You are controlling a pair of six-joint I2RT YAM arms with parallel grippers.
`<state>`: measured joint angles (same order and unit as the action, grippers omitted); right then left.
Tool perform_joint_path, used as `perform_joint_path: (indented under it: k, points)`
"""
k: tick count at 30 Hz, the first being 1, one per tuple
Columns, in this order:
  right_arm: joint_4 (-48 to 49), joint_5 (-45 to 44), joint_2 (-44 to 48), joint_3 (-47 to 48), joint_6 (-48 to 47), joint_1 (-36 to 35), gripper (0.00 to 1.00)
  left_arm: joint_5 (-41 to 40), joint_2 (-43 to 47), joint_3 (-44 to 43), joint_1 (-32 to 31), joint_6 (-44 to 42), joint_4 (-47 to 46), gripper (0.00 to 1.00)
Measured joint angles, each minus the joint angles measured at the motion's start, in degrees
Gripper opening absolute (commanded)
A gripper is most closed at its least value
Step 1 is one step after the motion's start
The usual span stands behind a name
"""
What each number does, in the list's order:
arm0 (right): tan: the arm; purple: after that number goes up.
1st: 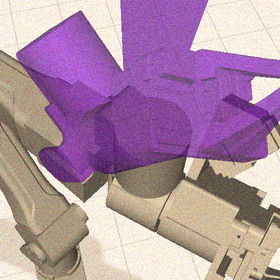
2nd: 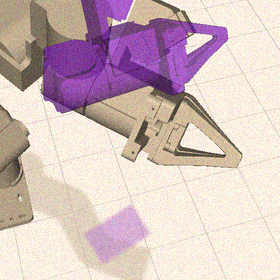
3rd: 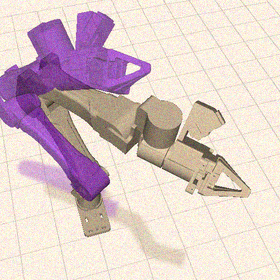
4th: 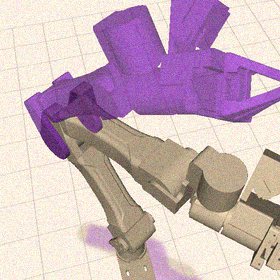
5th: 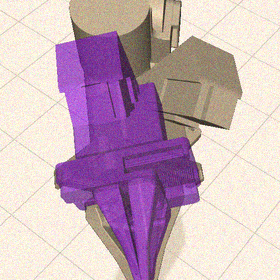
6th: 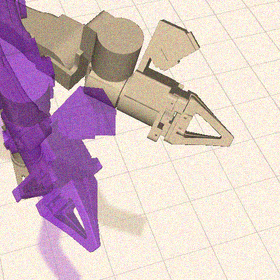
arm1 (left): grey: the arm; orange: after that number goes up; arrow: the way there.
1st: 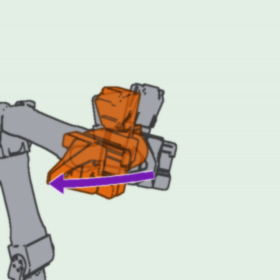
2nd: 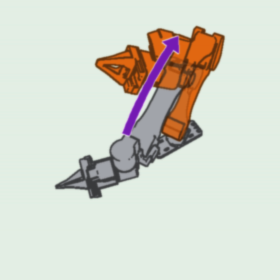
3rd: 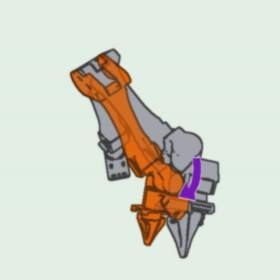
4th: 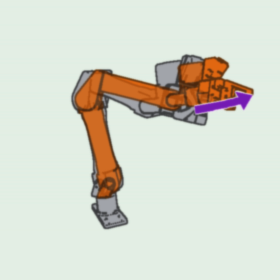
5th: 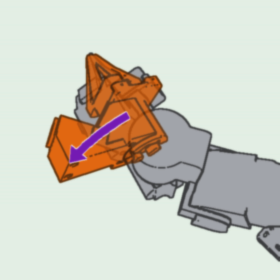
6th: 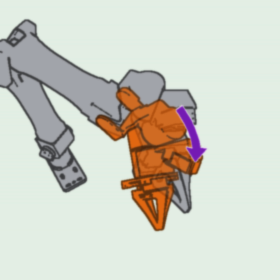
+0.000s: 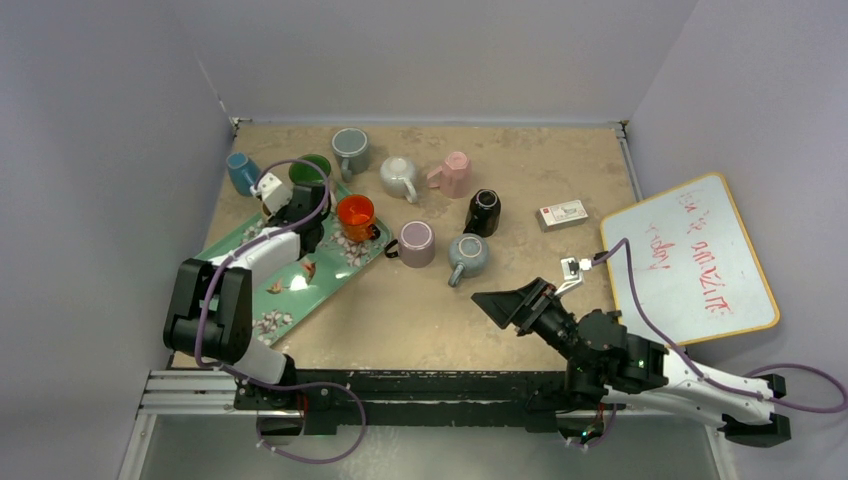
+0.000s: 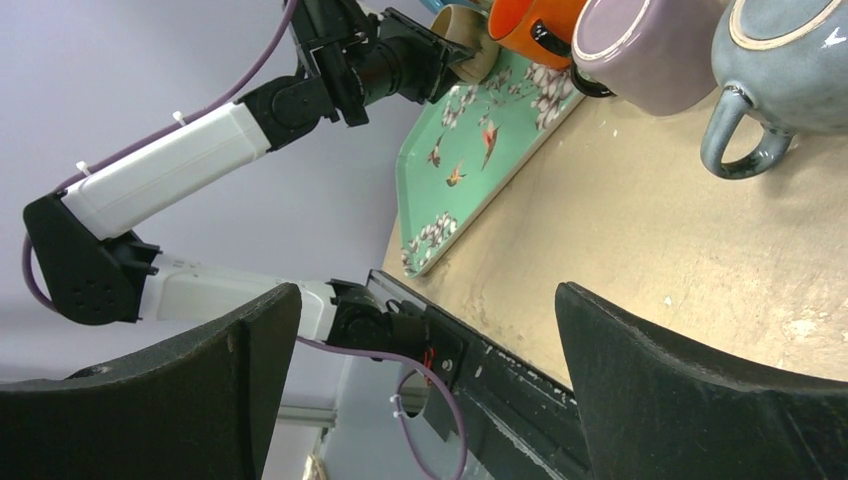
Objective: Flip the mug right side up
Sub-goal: Place the cup on the tray.
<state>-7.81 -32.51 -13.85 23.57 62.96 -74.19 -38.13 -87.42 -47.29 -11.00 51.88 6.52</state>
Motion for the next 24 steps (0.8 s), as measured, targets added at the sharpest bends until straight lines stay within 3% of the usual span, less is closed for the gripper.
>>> perform_joint_path:
  k: [10,24]
  points:
    - [-2.2,-0.5,-1.2,0.9,0.2,0.0,0.99,2.9,-0.8,-3.3,0.5,0.0,5.2,0.41]
    - [-2.0,-0.7,-3.4,1.0,0.5,0.0,0.99,3.8,1.0,-3.4,1.5,0.0,5.0,0.28]
